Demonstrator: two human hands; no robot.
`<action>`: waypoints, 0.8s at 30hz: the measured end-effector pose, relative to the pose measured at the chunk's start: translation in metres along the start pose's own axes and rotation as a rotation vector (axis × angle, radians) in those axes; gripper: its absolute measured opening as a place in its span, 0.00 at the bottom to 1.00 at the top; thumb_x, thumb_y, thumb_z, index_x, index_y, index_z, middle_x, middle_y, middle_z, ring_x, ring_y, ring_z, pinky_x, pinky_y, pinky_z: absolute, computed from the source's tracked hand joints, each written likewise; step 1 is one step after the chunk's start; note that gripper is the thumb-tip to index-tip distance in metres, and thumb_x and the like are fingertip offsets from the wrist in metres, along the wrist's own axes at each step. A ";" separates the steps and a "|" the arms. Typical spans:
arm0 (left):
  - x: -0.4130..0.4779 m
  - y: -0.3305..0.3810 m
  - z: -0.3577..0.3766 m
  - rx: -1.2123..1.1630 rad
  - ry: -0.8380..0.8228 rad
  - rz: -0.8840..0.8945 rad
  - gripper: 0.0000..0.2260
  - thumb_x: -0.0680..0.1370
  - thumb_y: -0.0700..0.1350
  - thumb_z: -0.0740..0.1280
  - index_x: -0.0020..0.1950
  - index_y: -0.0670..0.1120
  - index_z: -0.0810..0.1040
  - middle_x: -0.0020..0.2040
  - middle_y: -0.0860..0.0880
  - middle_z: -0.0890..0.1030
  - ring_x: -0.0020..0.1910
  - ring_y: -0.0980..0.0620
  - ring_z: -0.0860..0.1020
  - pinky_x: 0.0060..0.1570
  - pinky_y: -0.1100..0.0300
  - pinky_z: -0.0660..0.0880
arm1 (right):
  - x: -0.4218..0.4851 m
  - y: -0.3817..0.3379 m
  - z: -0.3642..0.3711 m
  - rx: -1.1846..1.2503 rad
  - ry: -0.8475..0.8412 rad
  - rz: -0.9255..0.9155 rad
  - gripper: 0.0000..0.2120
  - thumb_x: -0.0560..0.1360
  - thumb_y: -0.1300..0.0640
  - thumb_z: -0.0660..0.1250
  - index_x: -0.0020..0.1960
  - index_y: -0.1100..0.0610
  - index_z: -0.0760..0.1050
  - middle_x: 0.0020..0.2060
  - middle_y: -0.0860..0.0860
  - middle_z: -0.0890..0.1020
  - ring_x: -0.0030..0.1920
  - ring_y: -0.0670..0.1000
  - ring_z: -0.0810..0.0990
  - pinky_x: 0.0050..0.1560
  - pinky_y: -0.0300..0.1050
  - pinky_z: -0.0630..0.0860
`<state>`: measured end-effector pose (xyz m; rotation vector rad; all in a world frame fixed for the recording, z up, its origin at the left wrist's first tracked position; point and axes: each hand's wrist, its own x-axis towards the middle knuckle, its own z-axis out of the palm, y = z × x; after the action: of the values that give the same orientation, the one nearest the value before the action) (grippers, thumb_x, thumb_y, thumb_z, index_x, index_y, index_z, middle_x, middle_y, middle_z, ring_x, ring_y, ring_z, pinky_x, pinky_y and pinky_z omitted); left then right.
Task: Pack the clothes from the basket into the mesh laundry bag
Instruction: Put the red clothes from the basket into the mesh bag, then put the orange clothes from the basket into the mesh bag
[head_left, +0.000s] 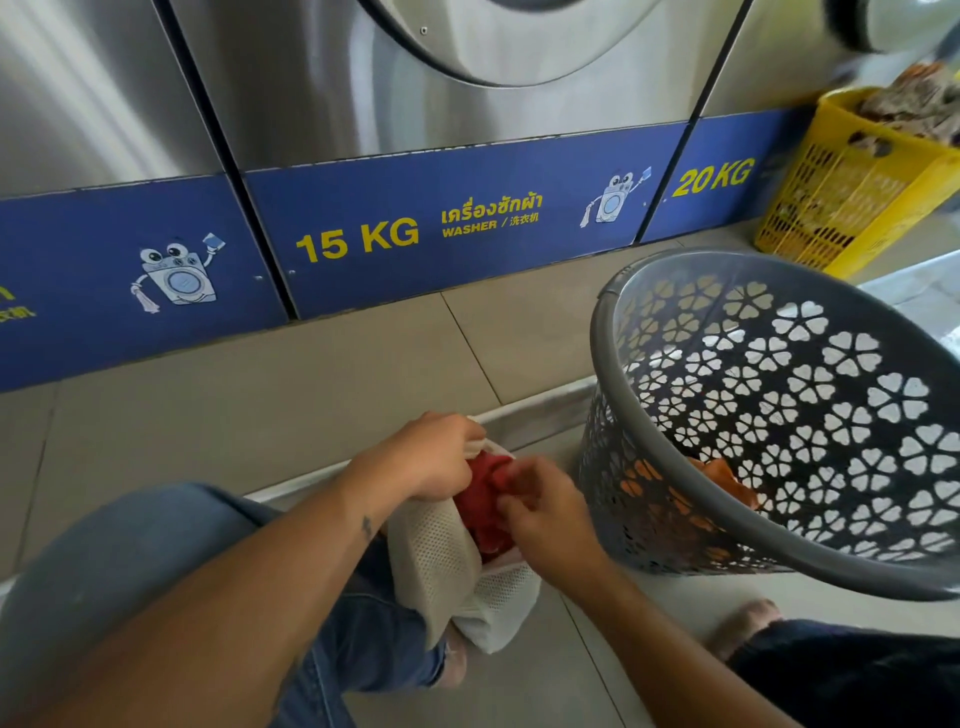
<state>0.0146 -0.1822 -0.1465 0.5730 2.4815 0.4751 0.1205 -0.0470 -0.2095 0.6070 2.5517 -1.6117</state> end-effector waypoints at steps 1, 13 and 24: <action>0.001 -0.001 0.000 -0.013 0.032 -0.003 0.20 0.75 0.40 0.63 0.64 0.54 0.78 0.61 0.48 0.79 0.54 0.46 0.78 0.53 0.54 0.78 | 0.001 0.001 0.004 -0.024 -0.069 -0.069 0.18 0.72 0.62 0.67 0.58 0.46 0.78 0.53 0.46 0.84 0.54 0.47 0.83 0.56 0.50 0.82; 0.002 0.000 0.006 0.001 0.106 0.002 0.19 0.80 0.41 0.62 0.70 0.55 0.75 0.66 0.48 0.77 0.59 0.47 0.78 0.57 0.56 0.75 | 0.014 0.024 -0.003 -0.944 -0.474 0.057 0.31 0.74 0.50 0.66 0.76 0.48 0.64 0.72 0.52 0.72 0.73 0.57 0.69 0.75 0.63 0.58; 0.005 0.011 0.000 -0.060 0.142 0.023 0.20 0.81 0.45 0.60 0.72 0.56 0.72 0.64 0.47 0.78 0.55 0.47 0.79 0.56 0.52 0.78 | -0.023 -0.055 -0.079 -0.838 -0.475 0.002 0.24 0.77 0.57 0.67 0.72 0.49 0.68 0.64 0.52 0.78 0.64 0.56 0.78 0.59 0.49 0.77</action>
<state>0.0135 -0.1706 -0.1441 0.5615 2.5871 0.6171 0.1338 -0.0045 -0.1204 0.1151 2.4921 -0.4654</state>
